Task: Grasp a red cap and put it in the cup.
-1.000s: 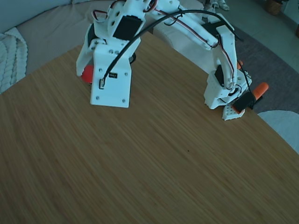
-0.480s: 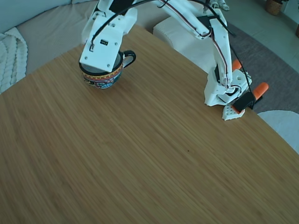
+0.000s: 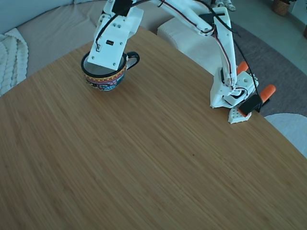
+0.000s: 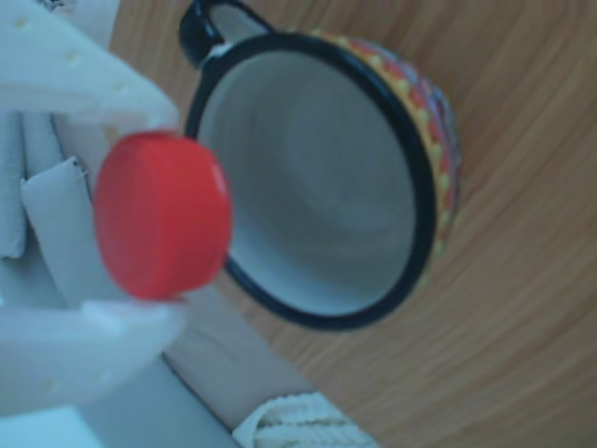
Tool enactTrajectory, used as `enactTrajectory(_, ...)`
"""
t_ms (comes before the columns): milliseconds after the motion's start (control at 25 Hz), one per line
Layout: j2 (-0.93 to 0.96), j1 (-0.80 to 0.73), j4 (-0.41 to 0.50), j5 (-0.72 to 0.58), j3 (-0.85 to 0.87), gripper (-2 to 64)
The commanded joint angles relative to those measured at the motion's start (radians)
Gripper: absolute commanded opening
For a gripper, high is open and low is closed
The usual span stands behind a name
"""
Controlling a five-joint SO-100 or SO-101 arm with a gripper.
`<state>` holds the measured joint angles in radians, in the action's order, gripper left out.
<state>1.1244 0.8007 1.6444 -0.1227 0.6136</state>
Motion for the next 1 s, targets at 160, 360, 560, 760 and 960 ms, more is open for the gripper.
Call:
enactTrajectory(160, 0.017, 0.006, 0.026, -0.006, 0.04, 9.3)
enactTrajectory(360, 0.015, 0.003, -0.018, -0.006, 0.077, 9.3)
enactTrajectory(560, 0.015, -0.003, -0.061, -0.006, 0.109, 9.3)
enactTrajectory(760, 0.003, -0.014, -0.066, -0.009, 0.103, 9.3)
enactTrajectory(960, -0.091, -0.014, -0.06, -0.008, 0.049, 9.3)
